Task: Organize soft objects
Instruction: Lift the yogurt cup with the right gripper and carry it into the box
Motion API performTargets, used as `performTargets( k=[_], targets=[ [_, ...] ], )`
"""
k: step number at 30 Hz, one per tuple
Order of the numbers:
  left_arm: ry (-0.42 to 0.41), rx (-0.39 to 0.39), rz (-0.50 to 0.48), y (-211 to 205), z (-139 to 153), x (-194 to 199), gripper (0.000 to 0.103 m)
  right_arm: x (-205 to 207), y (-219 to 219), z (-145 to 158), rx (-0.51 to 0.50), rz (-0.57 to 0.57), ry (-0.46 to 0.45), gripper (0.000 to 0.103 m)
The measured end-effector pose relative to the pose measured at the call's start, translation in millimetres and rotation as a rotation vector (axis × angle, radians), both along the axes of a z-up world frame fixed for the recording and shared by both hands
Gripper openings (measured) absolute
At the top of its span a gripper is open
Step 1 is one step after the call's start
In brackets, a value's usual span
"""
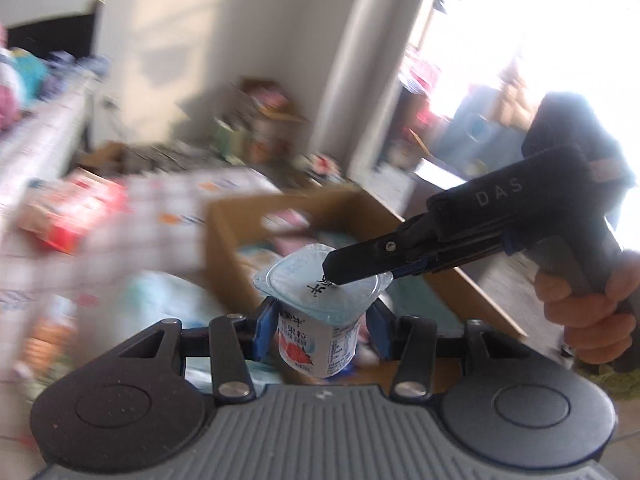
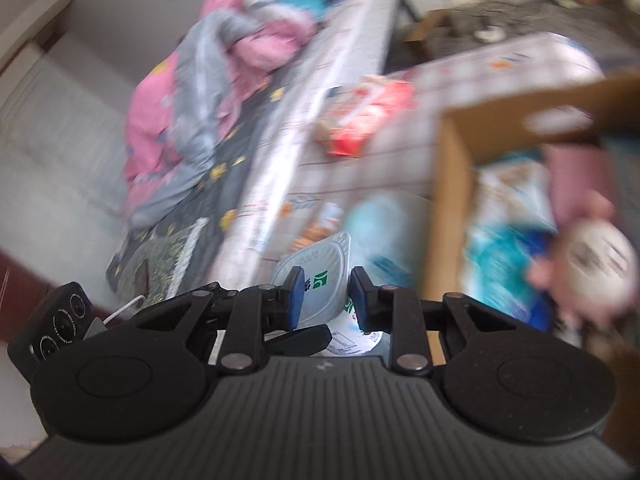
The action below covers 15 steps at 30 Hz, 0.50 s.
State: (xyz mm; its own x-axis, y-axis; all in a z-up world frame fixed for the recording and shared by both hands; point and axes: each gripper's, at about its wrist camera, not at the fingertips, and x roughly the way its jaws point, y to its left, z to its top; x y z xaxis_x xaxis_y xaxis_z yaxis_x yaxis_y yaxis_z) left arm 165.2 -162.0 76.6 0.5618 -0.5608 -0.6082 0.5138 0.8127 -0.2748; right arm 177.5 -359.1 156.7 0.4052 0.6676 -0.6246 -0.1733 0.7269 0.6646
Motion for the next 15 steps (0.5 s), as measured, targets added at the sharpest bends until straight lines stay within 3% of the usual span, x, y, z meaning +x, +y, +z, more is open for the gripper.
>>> performTargets(
  k=[7, 12, 15],
  targets=[
    [0.161, 0.05, -0.129, -57, -50, 4, 0.049, -43, -71, -62, 0.054, -0.136, 0.128, 0.025],
    [0.23, 0.122, -0.133, -65, -76, 5, 0.049, -37, -77, -112, 0.137, -0.127, 0.235, 0.025],
    [0.217, 0.114, -0.12, -60, -75, 2, 0.058, -28, -75, -138, 0.161, -0.109, 0.298, 0.026]
  ],
)
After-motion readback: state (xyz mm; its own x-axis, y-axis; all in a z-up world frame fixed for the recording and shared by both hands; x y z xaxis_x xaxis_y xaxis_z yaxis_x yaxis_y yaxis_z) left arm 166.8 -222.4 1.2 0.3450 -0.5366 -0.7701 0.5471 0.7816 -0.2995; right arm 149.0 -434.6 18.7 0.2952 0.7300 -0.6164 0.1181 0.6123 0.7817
